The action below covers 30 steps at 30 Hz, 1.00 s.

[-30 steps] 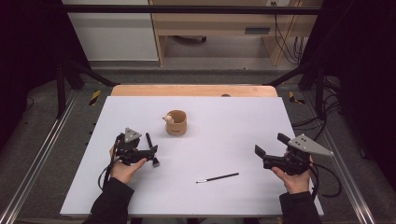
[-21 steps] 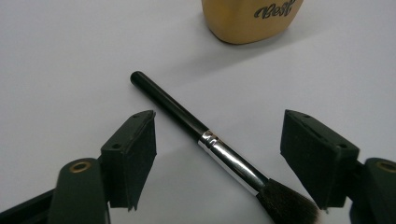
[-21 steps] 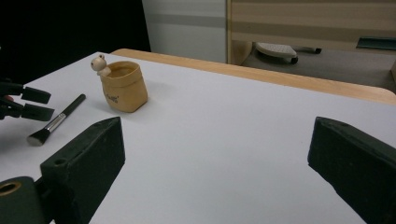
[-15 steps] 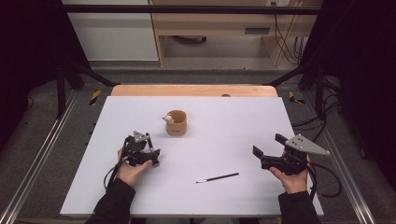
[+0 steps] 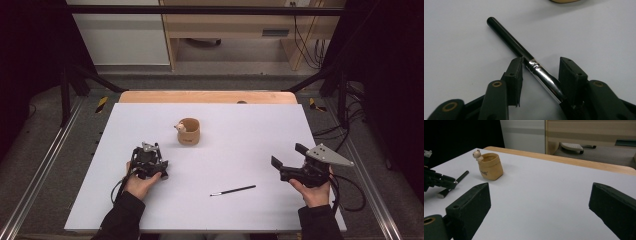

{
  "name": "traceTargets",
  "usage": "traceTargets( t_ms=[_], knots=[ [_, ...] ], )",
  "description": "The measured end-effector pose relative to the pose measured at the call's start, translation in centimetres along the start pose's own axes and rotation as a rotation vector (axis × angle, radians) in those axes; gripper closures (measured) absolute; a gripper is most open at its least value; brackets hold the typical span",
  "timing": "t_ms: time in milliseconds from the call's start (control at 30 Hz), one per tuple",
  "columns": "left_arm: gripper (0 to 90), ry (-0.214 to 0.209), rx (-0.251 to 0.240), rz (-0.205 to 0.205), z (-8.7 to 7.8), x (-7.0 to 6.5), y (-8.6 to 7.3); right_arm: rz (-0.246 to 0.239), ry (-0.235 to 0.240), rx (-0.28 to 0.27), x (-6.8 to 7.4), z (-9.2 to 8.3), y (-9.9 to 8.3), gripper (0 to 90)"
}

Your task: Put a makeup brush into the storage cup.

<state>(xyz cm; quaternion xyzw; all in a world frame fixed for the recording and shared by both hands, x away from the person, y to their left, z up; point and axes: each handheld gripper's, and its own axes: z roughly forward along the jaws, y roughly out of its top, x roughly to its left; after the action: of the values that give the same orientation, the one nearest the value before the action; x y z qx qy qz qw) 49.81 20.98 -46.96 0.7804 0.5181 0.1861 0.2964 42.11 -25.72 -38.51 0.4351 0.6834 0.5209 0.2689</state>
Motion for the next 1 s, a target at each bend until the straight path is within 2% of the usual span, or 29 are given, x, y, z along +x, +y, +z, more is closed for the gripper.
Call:
traceTargets(
  t_ms=[600, 767, 867, 1000],
  knots=[
    [71.3, -0.014, 0.028, -0.017, -0.5, 0.51, -0.06, -0.001, 0.001, 0.001, 0.01, -0.09, 0.01, 4.2],
    [75.6, -0.01, 0.039, 0.019, -0.62, 0.5, -0.1, -0.002, 0.0, 0.002, 0.01, -0.1, 0.01, 4.2],
    [76.1, -0.005, 0.049, 0.056, -0.71, 0.48, -0.09, -0.003, 0.001, 0.003, 0.03, -0.08, 0.01, 4.2],
    [76.3, -0.005, 0.054, 0.074, -0.75, 0.43, -0.08, -0.003, 0.002, 0.002, 0.02, -0.1, 0.01, 4.2]
  ],
)
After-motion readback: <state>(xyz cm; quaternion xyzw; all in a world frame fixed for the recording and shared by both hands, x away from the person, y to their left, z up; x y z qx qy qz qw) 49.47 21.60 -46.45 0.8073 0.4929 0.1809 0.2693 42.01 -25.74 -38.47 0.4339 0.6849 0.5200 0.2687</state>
